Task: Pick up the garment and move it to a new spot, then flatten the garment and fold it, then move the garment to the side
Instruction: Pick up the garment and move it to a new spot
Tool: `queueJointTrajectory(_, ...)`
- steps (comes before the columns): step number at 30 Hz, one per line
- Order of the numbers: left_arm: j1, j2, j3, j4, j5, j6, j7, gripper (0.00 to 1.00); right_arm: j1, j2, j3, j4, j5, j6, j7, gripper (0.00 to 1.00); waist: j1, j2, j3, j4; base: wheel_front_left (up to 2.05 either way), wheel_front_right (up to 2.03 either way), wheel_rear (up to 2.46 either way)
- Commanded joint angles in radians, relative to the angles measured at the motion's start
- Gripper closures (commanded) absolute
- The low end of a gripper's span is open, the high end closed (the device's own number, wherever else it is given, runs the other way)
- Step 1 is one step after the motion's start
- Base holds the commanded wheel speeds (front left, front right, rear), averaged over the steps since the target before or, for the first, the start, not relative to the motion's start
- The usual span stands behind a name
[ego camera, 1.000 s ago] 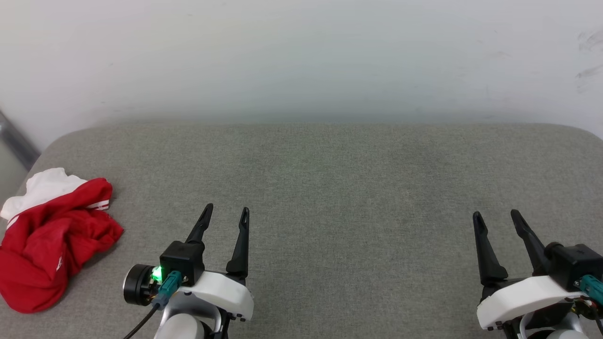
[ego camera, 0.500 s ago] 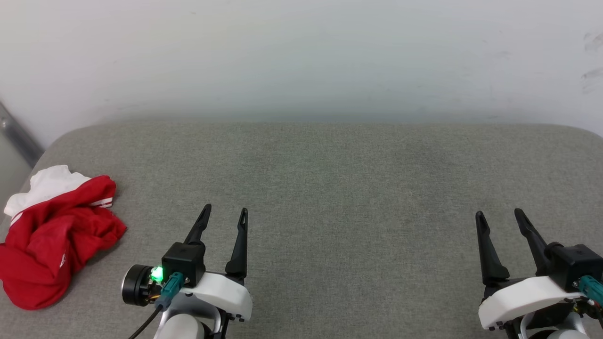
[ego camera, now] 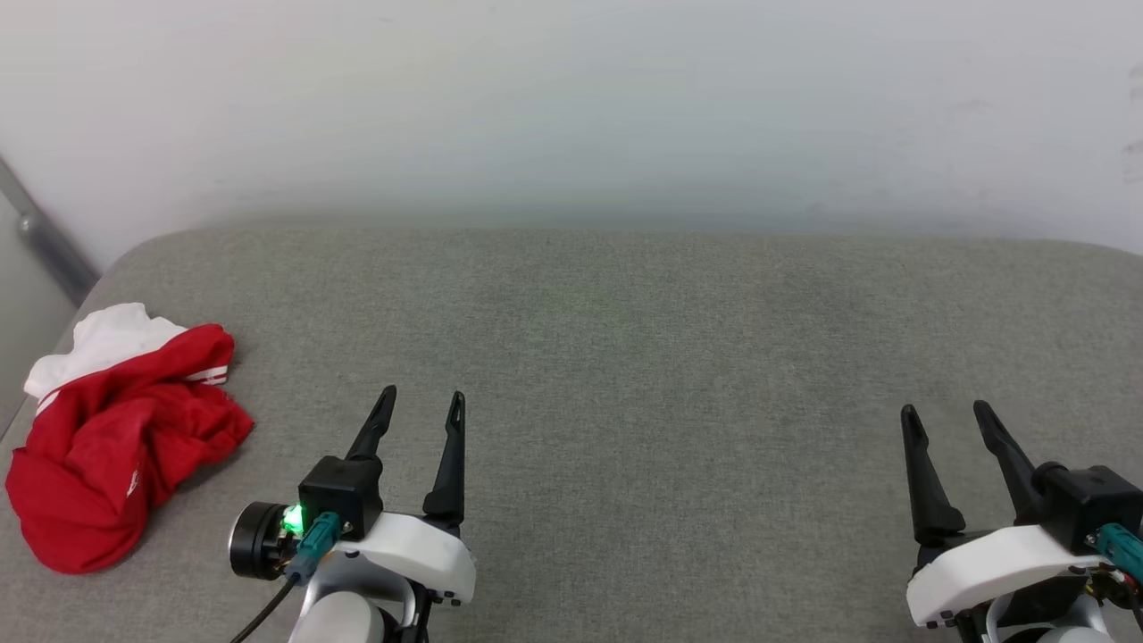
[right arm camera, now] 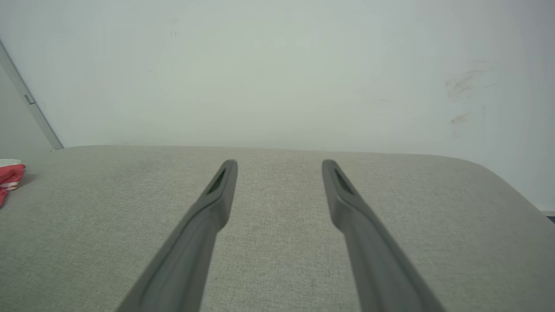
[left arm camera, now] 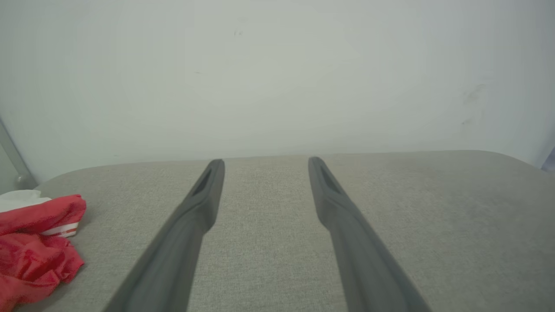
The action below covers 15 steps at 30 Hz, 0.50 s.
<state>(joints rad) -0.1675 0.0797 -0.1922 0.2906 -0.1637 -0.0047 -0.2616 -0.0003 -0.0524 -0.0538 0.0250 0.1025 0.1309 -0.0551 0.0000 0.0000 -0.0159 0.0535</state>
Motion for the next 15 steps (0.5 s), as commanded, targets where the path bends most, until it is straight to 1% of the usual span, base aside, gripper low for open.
queueJointTrajectory(1,-0.01,-0.004,0.004,0.002,-0.009,-0.001,-0.005,0.0,-0.007,0.003,-0.001,-0.001,0.006,0.0,-0.002,0.0,0.0,0.0,0.004,0.015,0.0,0.0,0.0)
queueJointTrajectory(3,-0.013,-0.005,0.009,-0.003,-0.018,-0.002,-0.005,0.0,-0.01,0.003,0.0,-0.003,0.005,0.0,-0.003,0.0,0.0,0.0,0.006,0.023,0.0,0.0,0.0)
queueJointTrajectory(9,-0.019,-0.007,0.03,-0.014,-0.042,0.001,-0.004,0.0,-0.02,0.003,0.013,-0.012,0.005,0.0,-0.006,0.0,0.0,0.0,0.017,0.113,0.0,0.0,0.0)
queueJointTrajectory(10,-0.019,-0.007,0.03,-0.014,-0.042,0.001,-0.004,0.0,-0.02,0.003,0.013,-0.012,0.005,0.0,-0.006,0.0,0.0,0.0,0.017,0.113,0.0,0.0,0.0)
queueJointTrajectory(11,-0.02,-0.006,0.036,-0.018,-0.041,0.001,-0.004,0.0,-0.022,0.003,0.02,-0.015,0.009,0.0,-0.007,0.0,0.0,0.0,0.021,0.146,0.0,0.0,0.0)
queueJointTrajectory(12,-0.02,-0.006,0.036,-0.018,-0.041,0.001,-0.004,0.0,-0.022,0.003,0.02,-0.015,0.009,0.0,-0.007,0.0,0.0,0.0,0.021,0.146,0.0,0.0,0.0)
queueJointTrajectory(15,-0.012,-0.007,0.058,-0.021,-0.057,0.005,-0.004,0.0,-0.031,0.002,0.036,-0.016,0.011,0.0,-0.004,0.0,0.0,0.0,0.025,0.196,0.0,0.0,0.0)
